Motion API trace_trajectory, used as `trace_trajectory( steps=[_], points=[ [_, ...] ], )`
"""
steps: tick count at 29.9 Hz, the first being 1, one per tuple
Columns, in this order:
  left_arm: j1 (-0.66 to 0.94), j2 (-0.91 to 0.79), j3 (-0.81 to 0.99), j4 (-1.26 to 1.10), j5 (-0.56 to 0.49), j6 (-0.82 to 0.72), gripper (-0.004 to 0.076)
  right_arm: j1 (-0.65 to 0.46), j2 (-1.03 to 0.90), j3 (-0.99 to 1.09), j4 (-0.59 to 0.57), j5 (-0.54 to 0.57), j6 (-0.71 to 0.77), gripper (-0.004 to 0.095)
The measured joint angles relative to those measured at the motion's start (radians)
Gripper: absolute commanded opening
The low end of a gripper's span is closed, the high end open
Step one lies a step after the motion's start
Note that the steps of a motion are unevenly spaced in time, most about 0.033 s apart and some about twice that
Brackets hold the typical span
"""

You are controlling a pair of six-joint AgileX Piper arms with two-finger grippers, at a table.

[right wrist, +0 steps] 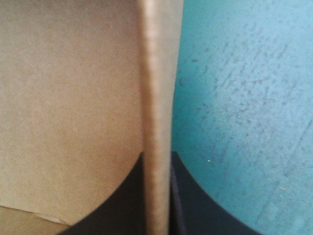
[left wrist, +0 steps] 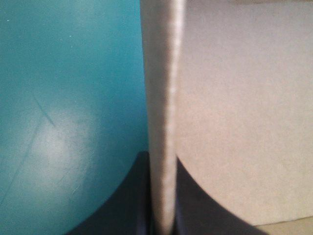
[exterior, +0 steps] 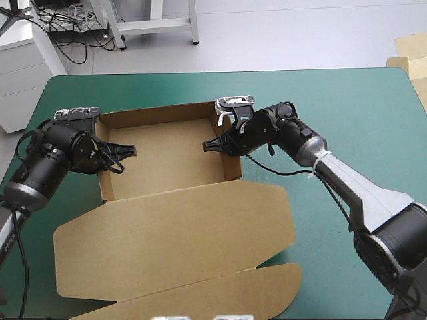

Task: Fold the box

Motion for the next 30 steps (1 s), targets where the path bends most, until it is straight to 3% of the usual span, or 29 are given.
trace_trajectory(
  steps=[9,18,26,30],
  points=[
    [0.000,0.071,-0.021,-0.091,-0.024,0.063,-0.0010,-0.002,-0.014,-0.026,-0.125,0.102,0.032,-0.0014],
    [-0.015,0.237,-0.212,-0.175,0.016,0.141,-0.0010,-0.003,-0.052,-0.072,-0.298,0.250,0.125,-0.0015],
    [-0.111,0.363,-0.309,-0.152,0.021,0.153,-0.0010,-0.045,-0.048,-0.072,-0.336,0.335,0.166,-0.0015],
    [-0.165,0.423,-0.316,-0.145,0.003,0.148,-0.0010,-0.105,-0.027,-0.056,-0.293,0.371,0.156,-0.0015]
  ],
)
